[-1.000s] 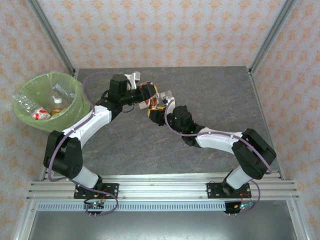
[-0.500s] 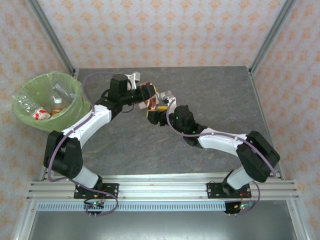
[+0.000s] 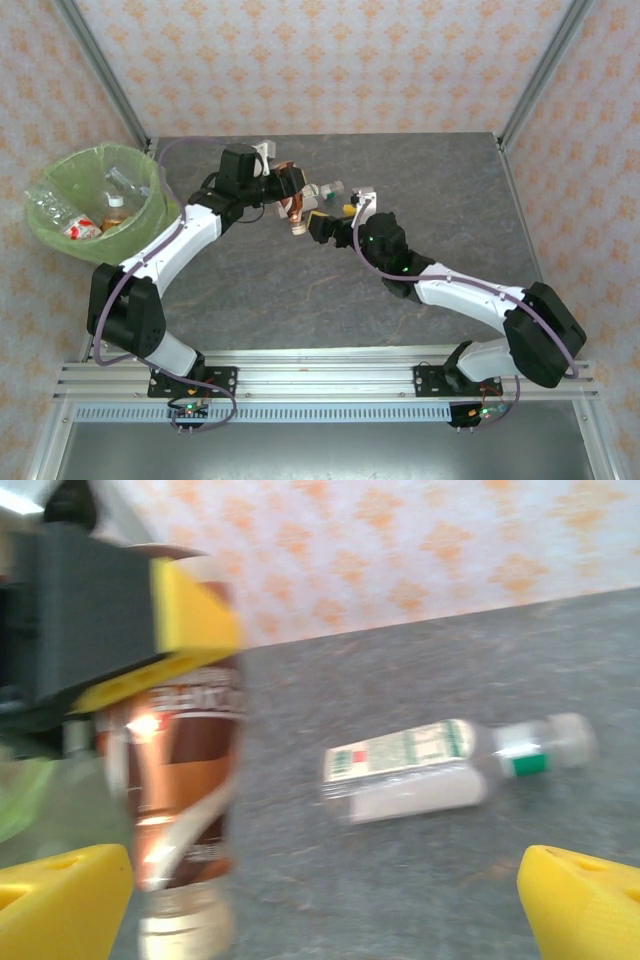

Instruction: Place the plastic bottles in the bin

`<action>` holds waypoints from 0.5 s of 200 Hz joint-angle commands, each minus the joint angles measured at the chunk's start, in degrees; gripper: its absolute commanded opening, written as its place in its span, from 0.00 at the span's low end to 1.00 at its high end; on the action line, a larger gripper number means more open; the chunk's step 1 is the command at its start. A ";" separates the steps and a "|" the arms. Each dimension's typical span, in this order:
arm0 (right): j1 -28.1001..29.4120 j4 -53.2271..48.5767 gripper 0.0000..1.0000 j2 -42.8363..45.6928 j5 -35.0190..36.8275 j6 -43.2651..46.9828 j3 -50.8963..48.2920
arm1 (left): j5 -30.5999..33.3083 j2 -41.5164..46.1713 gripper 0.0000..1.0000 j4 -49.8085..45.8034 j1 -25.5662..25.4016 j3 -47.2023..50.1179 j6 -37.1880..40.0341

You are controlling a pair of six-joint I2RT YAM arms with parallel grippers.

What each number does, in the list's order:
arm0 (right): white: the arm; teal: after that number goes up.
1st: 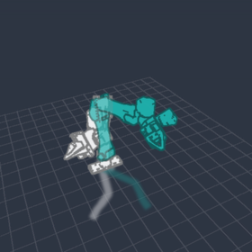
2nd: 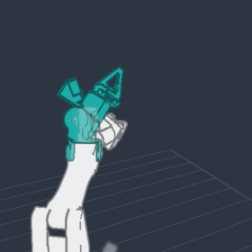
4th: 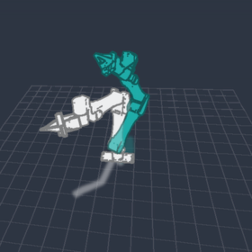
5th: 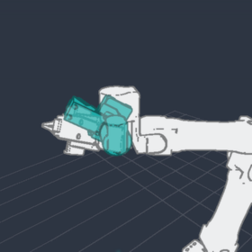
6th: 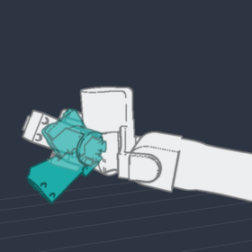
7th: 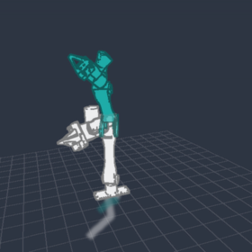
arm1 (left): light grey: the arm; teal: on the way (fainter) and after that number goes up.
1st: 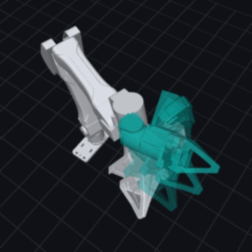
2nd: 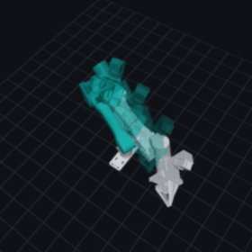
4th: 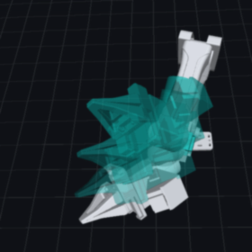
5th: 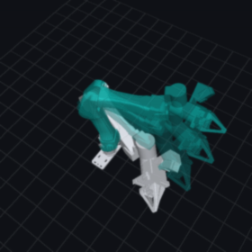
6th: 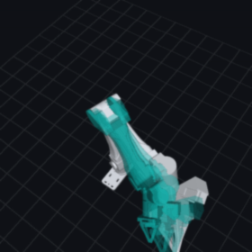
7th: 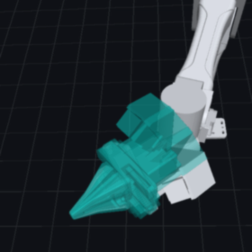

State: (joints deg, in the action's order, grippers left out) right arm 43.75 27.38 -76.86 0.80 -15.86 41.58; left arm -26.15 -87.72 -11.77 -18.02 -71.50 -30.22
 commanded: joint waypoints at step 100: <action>-3.14 -11.29 1.00 0.59 21.21 -14.33 -2.21 | 41.21 6.53 0.58 -18.56 0.40 -17.96 17.58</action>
State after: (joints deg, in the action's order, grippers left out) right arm 40.84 17.65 -76.86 19.31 -28.03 39.94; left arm 3.68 -83.48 -26.96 -17.96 -85.82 -18.24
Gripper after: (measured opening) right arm 0.998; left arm 0.579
